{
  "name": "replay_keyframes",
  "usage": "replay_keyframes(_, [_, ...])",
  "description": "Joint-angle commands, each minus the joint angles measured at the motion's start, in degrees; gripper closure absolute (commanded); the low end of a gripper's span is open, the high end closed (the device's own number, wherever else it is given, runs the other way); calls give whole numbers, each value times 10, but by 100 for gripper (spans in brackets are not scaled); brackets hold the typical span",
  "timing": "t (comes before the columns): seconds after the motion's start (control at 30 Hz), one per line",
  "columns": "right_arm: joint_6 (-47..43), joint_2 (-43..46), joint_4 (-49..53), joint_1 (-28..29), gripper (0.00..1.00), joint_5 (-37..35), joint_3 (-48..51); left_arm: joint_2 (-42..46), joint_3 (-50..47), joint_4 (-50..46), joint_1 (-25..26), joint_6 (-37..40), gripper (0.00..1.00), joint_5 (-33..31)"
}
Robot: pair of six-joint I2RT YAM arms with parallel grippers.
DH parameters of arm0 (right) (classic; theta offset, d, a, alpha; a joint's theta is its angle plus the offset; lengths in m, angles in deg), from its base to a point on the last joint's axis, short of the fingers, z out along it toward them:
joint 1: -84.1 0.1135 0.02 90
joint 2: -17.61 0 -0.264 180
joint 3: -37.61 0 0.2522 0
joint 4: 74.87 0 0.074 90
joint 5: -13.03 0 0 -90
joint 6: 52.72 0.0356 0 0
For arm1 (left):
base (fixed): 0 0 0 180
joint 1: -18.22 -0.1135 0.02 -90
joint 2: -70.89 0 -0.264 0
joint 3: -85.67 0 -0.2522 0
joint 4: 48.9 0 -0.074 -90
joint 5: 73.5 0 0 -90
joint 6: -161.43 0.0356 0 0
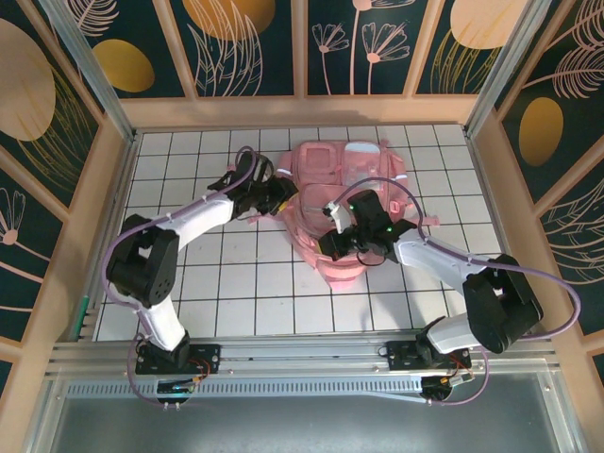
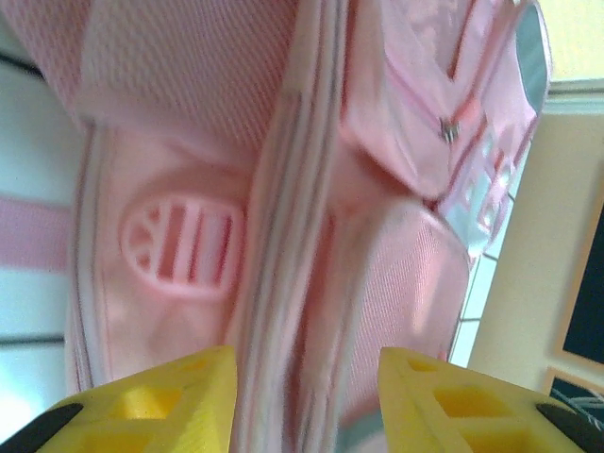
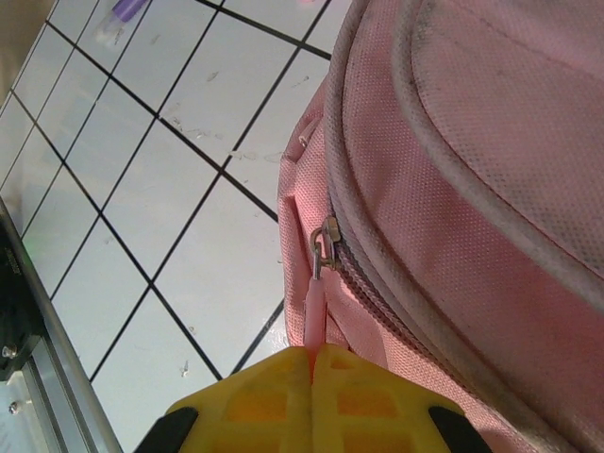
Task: Pack books, pencil case, and school supplies into a backpack
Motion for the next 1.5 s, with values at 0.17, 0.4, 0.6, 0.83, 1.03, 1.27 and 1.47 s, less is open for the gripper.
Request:
replay_keyframes(0.17, [0, 14, -27, 5, 100, 4, -12, 55, -63, 34, 74, -75, 57, -74])
replay_keyframes(0.4, [3, 26, -29, 8, 100, -30, -6, 55, -100, 56, 93, -115, 58, -104])
replay_keyframes(0.6, [-2, 25, -22, 10, 100, -49, -1, 93, -138, 47, 99, -138, 57, -142])
replay_keyframes(0.83, [-15, 6, -22, 24, 100, -60, 6, 106, -166, 63, 101, -156, 56, -152])
replay_keyframes(1.03, [-11, -12, -29, 32, 100, -72, 10, 63, -156, 104, 102, -159, 58, -130])
replay_keyframes(1.27, [10, -30, -38, 34, 90, -101, 10, 48, -142, 99, 102, -151, 63, -130])
replay_keyframes(1.47, [21, -49, -40, 37, 85, -96, 1, 55, -151, 101, 103, -155, 63, -131])
